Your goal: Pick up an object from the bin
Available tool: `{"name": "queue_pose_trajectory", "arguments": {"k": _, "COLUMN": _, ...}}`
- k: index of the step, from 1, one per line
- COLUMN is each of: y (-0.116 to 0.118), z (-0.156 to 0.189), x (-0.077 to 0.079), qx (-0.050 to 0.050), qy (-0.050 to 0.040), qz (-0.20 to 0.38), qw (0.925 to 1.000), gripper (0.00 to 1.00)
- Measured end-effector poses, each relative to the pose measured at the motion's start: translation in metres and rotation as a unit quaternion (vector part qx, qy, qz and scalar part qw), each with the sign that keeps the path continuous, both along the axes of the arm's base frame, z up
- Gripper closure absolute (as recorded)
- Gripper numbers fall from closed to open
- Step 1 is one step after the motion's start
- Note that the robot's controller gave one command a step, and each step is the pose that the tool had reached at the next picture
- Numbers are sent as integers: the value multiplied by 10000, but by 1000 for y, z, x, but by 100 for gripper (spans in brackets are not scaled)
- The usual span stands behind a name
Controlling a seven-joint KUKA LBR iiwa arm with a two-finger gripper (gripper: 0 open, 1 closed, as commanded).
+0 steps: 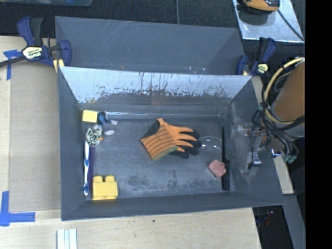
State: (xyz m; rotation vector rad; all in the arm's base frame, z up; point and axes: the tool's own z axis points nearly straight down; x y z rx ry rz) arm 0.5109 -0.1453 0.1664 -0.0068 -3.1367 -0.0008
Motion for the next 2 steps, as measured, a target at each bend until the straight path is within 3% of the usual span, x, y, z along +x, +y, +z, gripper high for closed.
{"name": "queue_pose_trajectory", "arguments": {"k": 1, "y": 1, "z": 4, "x": 2, "qx": -9, "qy": -42, "qz": 21, "qw": 10000, "gripper": 0}}
{"name": "queue_pose_trajectory", "arguments": {"k": 2, "y": -6, "z": -63, "x": 9, "qx": -22, "qy": -69, "qz": 1839, "qw": 9829, "gripper": 0}}
